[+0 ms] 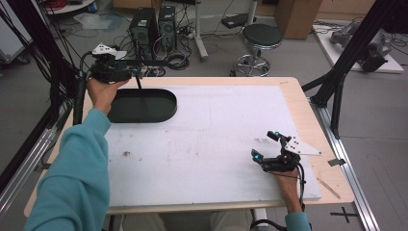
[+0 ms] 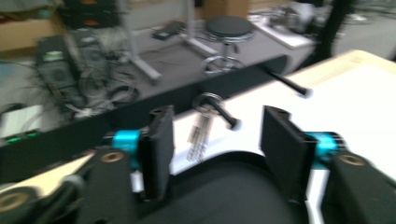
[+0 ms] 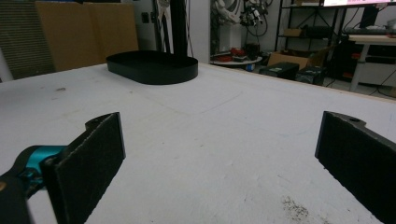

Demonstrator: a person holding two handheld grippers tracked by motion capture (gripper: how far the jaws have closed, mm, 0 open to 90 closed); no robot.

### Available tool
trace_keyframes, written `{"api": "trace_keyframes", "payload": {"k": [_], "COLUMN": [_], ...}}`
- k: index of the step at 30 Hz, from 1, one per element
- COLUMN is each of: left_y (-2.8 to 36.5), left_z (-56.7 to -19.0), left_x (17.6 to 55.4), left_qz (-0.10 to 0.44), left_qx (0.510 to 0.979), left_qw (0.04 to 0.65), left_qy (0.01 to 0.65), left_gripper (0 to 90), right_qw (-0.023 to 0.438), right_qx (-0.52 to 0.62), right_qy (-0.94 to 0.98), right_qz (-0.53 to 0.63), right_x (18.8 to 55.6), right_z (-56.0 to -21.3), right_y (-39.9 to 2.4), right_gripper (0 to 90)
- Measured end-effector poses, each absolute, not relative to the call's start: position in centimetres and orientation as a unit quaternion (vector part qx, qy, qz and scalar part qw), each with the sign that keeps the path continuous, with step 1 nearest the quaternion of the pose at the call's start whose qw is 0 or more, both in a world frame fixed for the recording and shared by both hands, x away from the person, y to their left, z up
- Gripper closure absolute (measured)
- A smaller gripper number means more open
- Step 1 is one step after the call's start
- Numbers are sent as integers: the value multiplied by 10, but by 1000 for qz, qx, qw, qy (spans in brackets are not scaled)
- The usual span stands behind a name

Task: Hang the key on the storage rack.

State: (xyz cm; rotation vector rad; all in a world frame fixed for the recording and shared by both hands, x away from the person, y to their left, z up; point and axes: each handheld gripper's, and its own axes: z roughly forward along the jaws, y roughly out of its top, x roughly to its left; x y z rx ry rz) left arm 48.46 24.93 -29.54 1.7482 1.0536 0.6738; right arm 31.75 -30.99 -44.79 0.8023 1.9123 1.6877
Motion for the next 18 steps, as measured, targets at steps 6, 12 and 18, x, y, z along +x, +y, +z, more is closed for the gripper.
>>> {"api": "trace_keyframes", "payload": {"k": [6, 12, 18], "left_y": [253, 272, 281], "left_z": [-300, -302, -317], "left_x": [443, 390, 353], "left_qz": [308, 298, 289], "left_qx": [733, 719, 702], "left_qw": [496, 539, 581], "left_qy": [349, 322, 294], "left_gripper": [39, 16, 16], "right_qw": [231, 228, 231], "right_qx": [292, 292, 291], "right_qy": [696, 695, 696], "right_qz": [614, 616, 615], "right_x": [318, 318, 318], "right_z": [-448, -448, -448], "right_y": [-310, -311, -310], "right_gripper": [7, 7, 7]}}
